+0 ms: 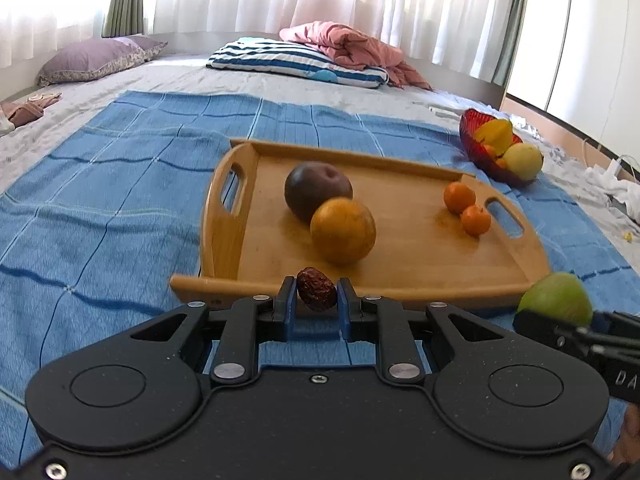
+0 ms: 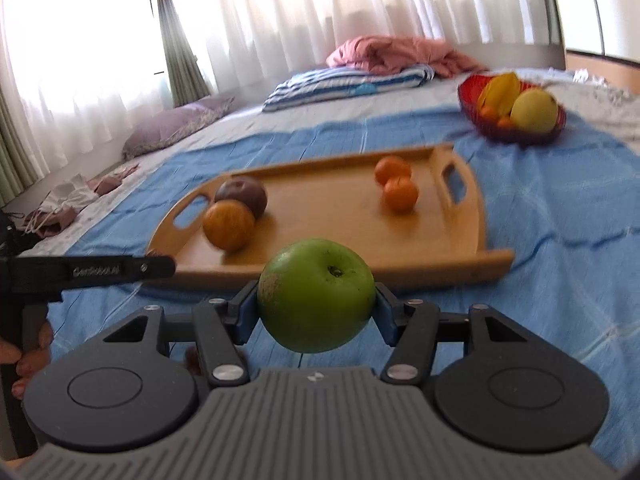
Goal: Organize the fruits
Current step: 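Carry the date with the left gripper while the right carries the green apple over the tray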
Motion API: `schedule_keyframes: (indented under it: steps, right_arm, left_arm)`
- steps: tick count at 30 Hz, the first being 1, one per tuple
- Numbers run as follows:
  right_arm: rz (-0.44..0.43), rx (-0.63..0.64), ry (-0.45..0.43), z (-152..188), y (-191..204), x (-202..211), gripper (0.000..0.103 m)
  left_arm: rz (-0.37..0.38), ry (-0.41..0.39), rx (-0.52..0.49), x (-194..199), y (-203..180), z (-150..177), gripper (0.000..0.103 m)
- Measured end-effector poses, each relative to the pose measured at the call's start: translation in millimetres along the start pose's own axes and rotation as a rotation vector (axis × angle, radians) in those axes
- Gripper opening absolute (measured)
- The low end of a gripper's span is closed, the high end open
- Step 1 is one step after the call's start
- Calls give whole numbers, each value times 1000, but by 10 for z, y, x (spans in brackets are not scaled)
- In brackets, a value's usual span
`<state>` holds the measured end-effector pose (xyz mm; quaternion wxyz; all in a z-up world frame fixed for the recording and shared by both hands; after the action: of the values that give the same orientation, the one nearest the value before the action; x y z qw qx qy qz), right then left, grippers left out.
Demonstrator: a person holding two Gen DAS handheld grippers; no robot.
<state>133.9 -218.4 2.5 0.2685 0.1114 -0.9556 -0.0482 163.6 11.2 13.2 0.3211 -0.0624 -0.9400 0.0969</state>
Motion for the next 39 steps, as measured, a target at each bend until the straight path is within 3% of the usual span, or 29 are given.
schedule_keyframes:
  steps: [12,21,27,39]
  right_arm:
    - [64,36,6,-768,-264,-296,61]
    - [88,2,103,-1349,-512,-938,61]
    - [154,-4,169,-1457,-620,-1427,61]
    - [225,12,242,-1458,-711,-2054,61]
  left_arm:
    - [3,-49,-26,-180,-156,-767,20]
    - [5,34,37,-747,-180,-1361,20]
    - [-18,135,65,-1275,-125,-1467,20]
    - [-84,230,58,-1993,-96,-1479,20]
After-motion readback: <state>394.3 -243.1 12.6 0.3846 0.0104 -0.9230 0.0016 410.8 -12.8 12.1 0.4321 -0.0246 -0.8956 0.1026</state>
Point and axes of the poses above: each gripper's, at about its wrist camera, not at the fingertips, and x roughly against the way its jaws point, y to its left, z to its underside, the point moved 4 cm from there along -x, roughly the way its jaws point, and after that the axes turned 6 degrees about x, right-handed, at the moved point
